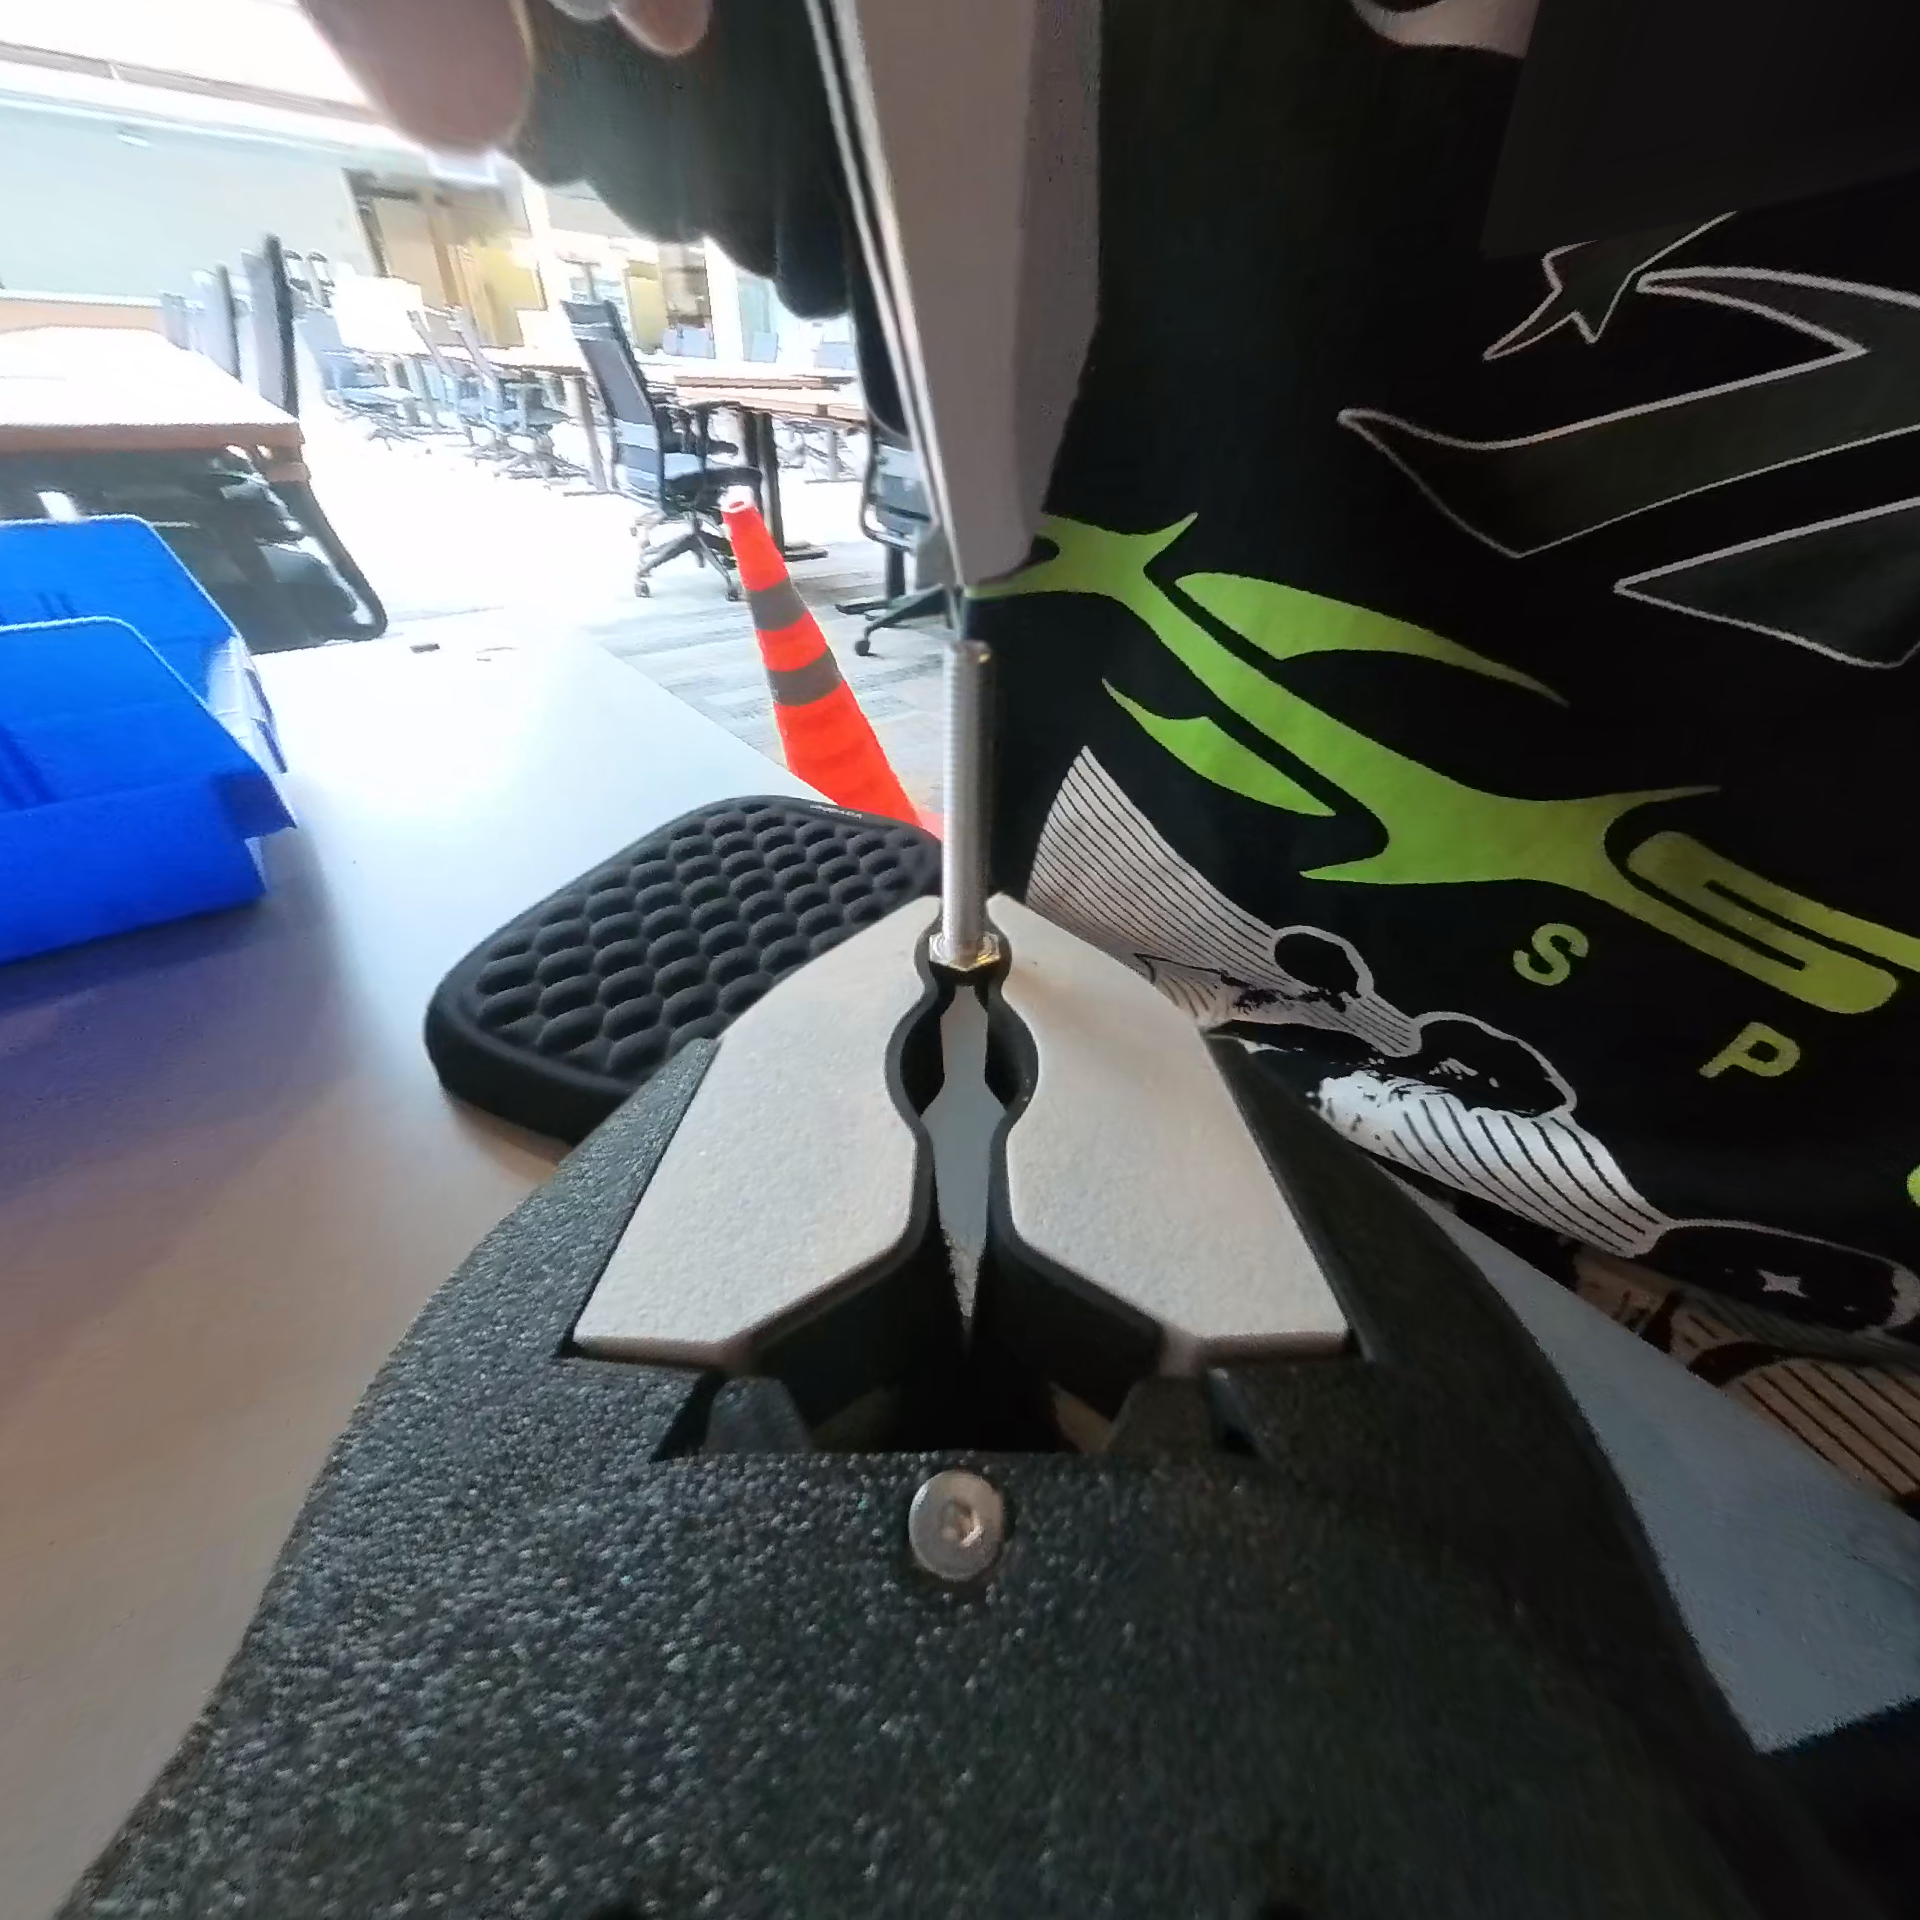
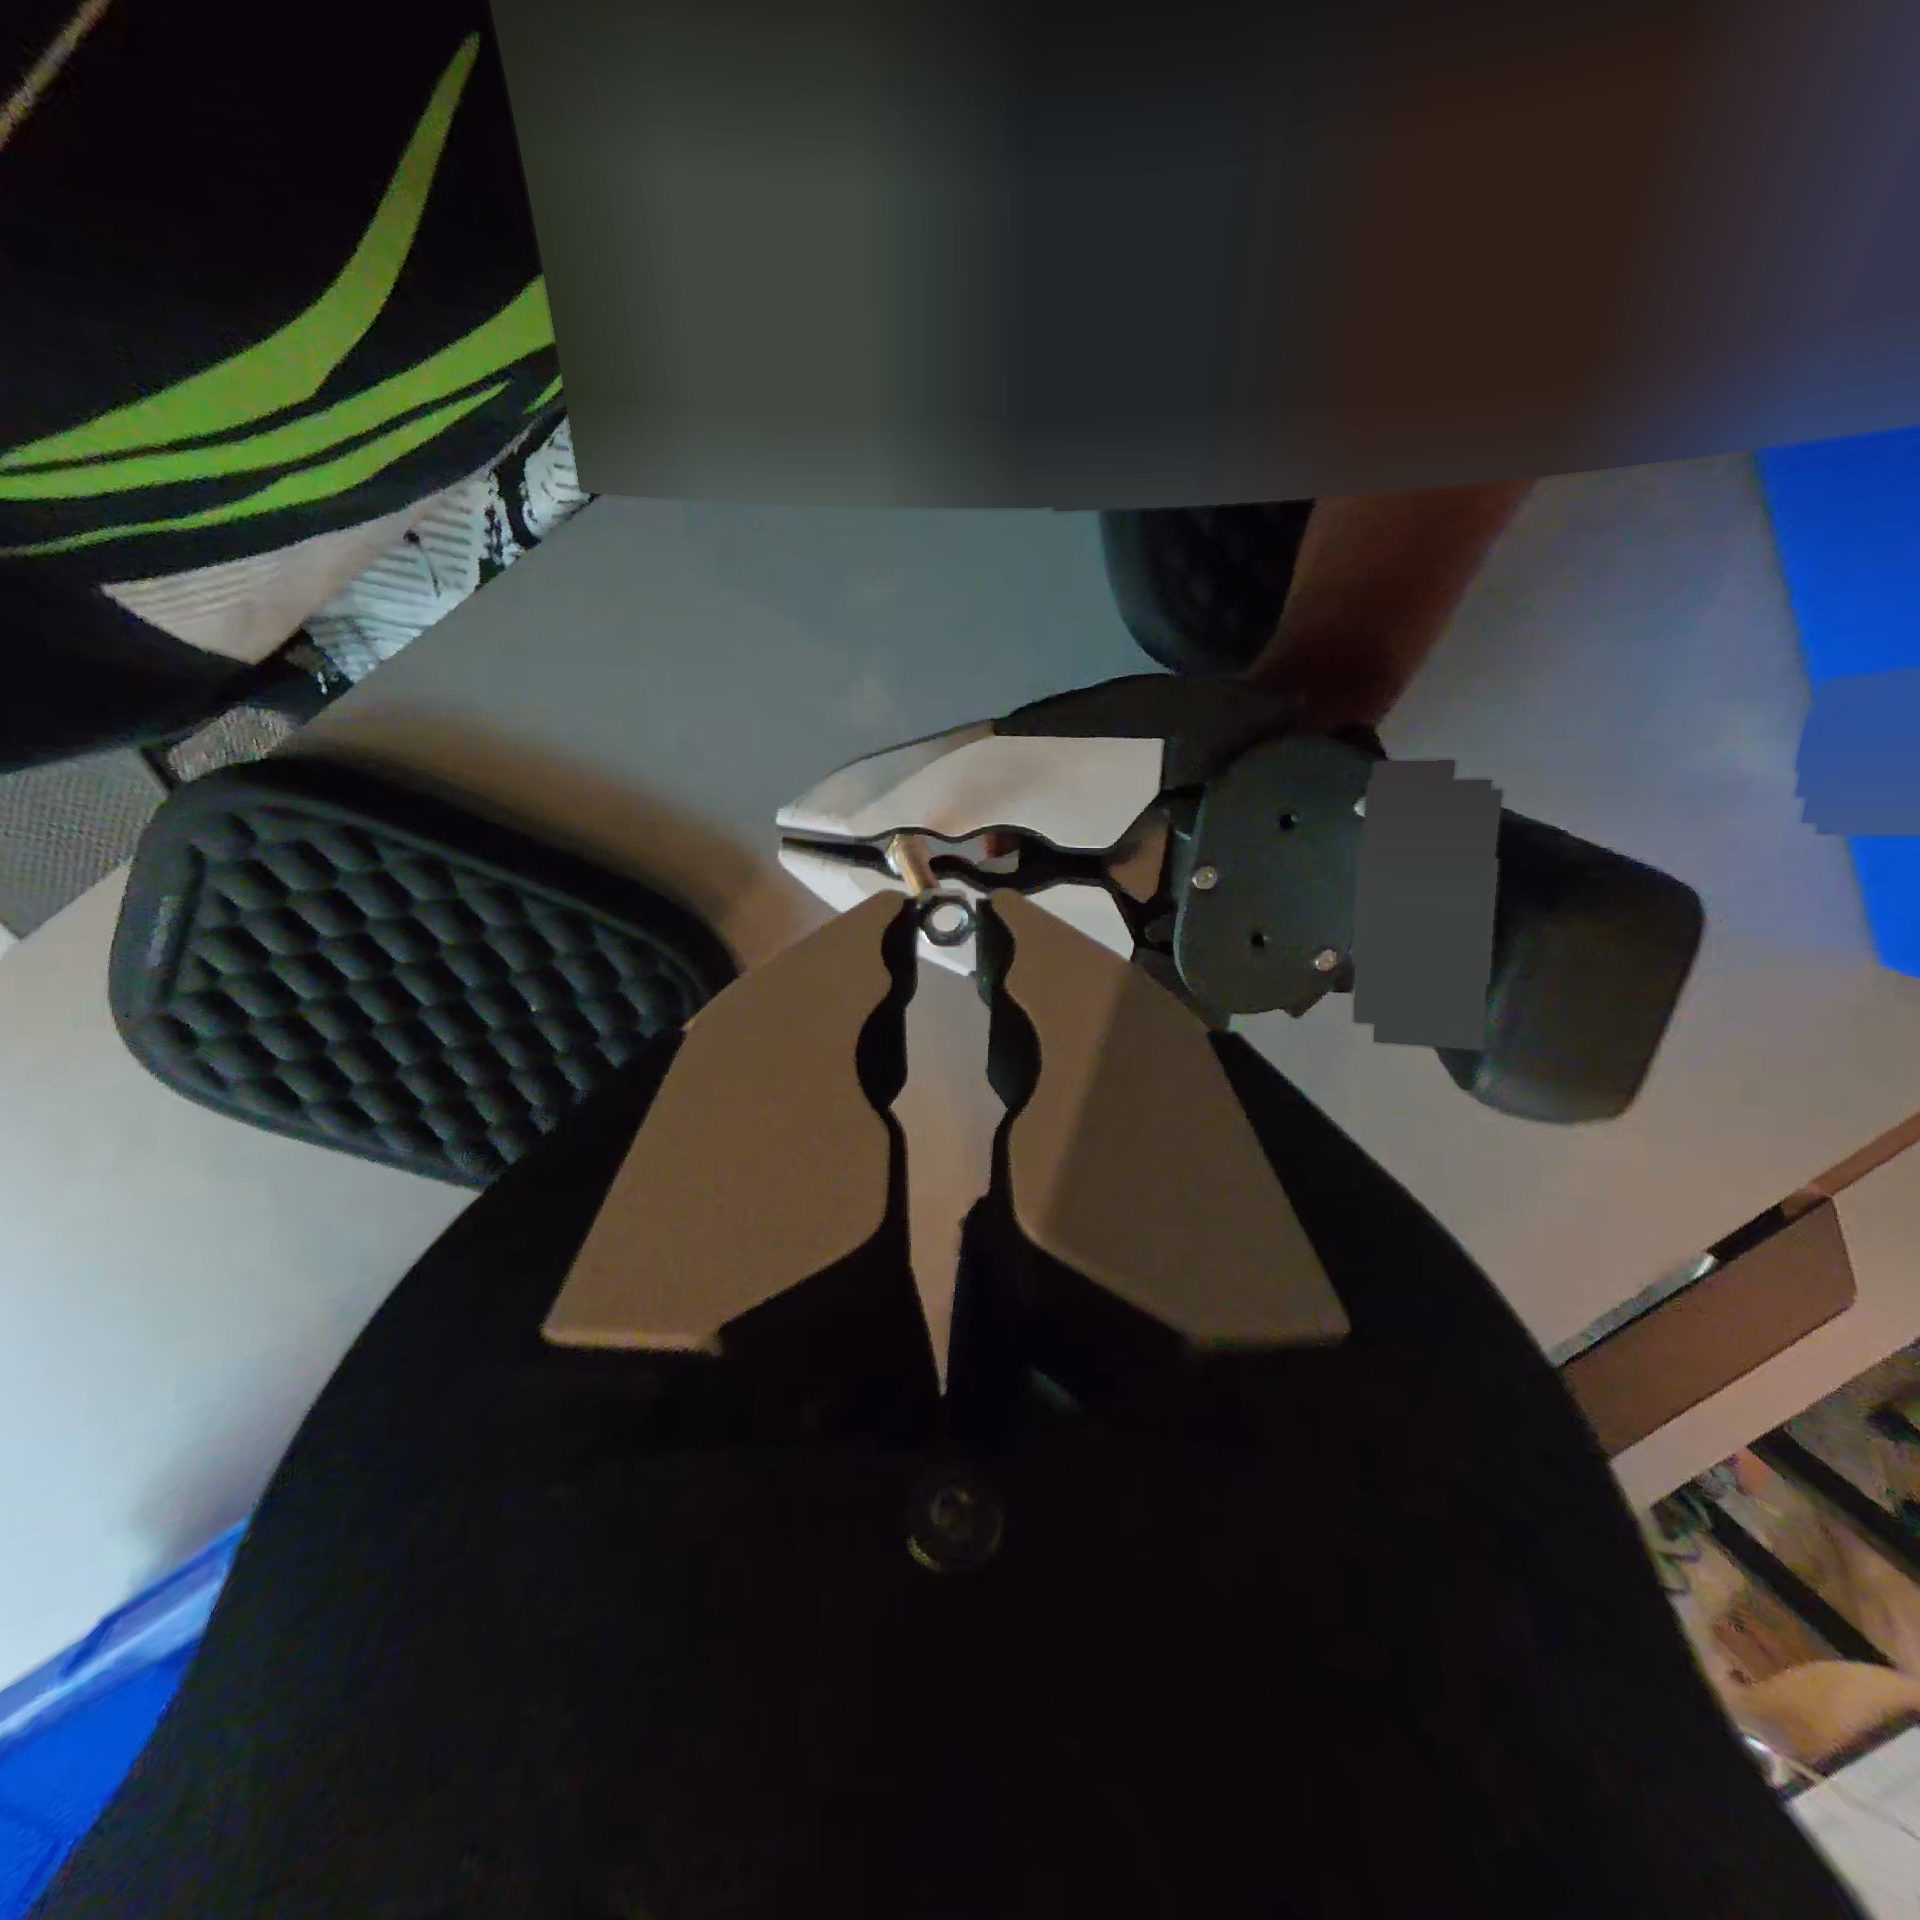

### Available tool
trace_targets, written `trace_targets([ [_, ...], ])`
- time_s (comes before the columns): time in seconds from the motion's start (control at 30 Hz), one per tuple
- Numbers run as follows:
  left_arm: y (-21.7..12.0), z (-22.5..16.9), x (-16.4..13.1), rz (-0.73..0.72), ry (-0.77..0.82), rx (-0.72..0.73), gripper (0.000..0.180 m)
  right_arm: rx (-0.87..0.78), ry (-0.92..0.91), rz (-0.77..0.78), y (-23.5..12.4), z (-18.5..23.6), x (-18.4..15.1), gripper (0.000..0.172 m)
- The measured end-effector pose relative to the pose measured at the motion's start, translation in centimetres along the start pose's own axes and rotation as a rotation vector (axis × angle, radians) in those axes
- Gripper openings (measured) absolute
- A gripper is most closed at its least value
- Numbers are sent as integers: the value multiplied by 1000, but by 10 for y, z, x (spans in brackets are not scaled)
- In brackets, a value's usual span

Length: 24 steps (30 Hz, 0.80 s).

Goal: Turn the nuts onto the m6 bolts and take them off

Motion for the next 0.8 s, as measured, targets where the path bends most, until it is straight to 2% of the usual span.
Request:
trace_targets([
  [0.17, -2, 1, 0, -13, 15, 78, 2, -6, 79, -6, -1, 2, -6, 10],
  [0.8, 1, 3, 0, -5, 1, 88, 2, 45, 42, 36, 8, 1, -6, 10],
])
Point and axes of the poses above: each gripper's, where its closed fingertips meet, y out along the fingers, x out of its top, z = x × y across the jaws, the point moved 8 cm from there along -y, back along the fingers, and after that the axes turned 1 degree about -x, right-handed, at the moved point
